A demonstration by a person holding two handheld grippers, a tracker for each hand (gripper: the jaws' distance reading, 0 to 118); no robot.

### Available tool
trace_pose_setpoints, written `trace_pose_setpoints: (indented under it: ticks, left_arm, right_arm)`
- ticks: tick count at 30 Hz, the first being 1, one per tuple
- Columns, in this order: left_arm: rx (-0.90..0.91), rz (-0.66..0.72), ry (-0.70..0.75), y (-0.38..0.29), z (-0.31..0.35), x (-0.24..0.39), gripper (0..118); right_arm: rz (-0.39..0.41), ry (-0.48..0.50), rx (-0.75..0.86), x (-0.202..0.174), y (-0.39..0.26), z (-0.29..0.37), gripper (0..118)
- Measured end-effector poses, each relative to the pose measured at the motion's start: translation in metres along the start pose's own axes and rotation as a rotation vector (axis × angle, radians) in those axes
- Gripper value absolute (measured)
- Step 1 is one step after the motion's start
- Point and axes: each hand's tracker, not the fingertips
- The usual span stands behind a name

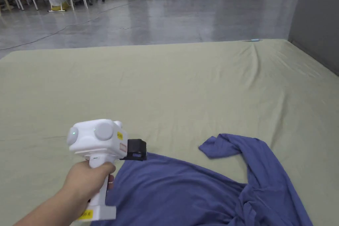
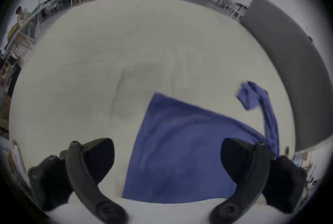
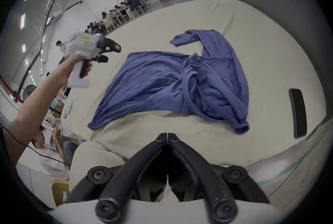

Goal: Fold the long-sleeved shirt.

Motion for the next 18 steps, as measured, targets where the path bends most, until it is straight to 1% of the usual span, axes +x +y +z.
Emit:
trace_pose_setpoints:
  ticks: [1,2,4,5,6,7,8,9,10,11,12,13,14,15,16,17,18]
  left_arm:
    - [-0.007,0.002,0.019,0.01,-0.019,0.001,114]
    - [-0.005,-0.016,0.028,0.015,-0.033,0.002,109]
    - [-0.024,-0.031,0.072,0.016,-0.058,0.004,99]
    - [-0.045,-0.056,0.108,0.015,-0.069,0.003,89]
    - [-0.072,-0.06,0.133,0.013,-0.079,0.002,85]
    - [-0.094,-0.068,0.136,0.01,-0.083,0.001,85]
    - [-0.063,-0.056,0.106,0.008,-0.079,-0.001,82]
    - [-0.049,-0.054,0.104,0.007,-0.074,-0.001,75]
    - [-0.045,-0.068,0.105,0.006,-0.07,0.001,59]
    - [-0.04,-0.099,0.11,0.005,-0.063,0.007,16]
    - [-0.023,-0.112,0.091,0.003,-0.056,0.009,0]
    - [-0.012,-0.117,0.097,0.001,-0.05,0.013,0]
    - [-0.004,-0.142,0.146,-0.001,-0.046,0.015,0]
    - [-0.019,-0.136,0.123,0.003,-0.041,0.018,0]
    - [-0.035,-0.122,0.054,0.003,-0.037,0.015,0]
    - [-0.032,-0.082,0.024,0.003,-0.031,0.01,0]
    - [-0.021,-0.042,0.009,0.003,-0.024,0.005,0]
  right_arm:
    - [-0.007,-0.012,0.004,0.004,0.001,-0.001,0]
    - [-0.018,-0.026,0.008,0.007,0.004,-0.001,0]
    - [-0.041,-0.05,0.013,0.017,0.011,-0.001,0]
    - [-0.046,-0.059,0.016,0.022,0.013,-0.001,0]
    - [-0.051,-0.074,0.016,0.027,0.018,-0.001,0]
    - [-0.051,-0.1,0.012,0.032,0.024,-0.002,0]
    - [-0.05,-0.126,0.017,0.036,0.03,-0.004,0]
    - [-0.05,-0.153,0.023,0.042,0.037,-0.006,0]
    - [-0.054,-0.175,0.027,0.047,0.045,-0.008,0]
    - [-0.061,-0.186,0.03,0.051,0.055,-0.011,0]
    - [-0.066,-0.201,0.035,0.057,0.068,-0.016,0]
    - [-0.063,-0.212,0.041,0.062,0.081,-0.022,0]
    - [-0.046,-0.235,0.046,0.066,0.096,-0.029,0]
    - [-0.018,-0.262,0.051,0.072,0.113,-0.039,18]
    - [-0.02,-0.264,0.047,0.079,0.131,-0.052,54]
    - [-0.018,-0.256,0.039,0.087,0.149,-0.066,103]
    - [-0.009,-0.258,0.009,0.094,0.164,-0.079,116]
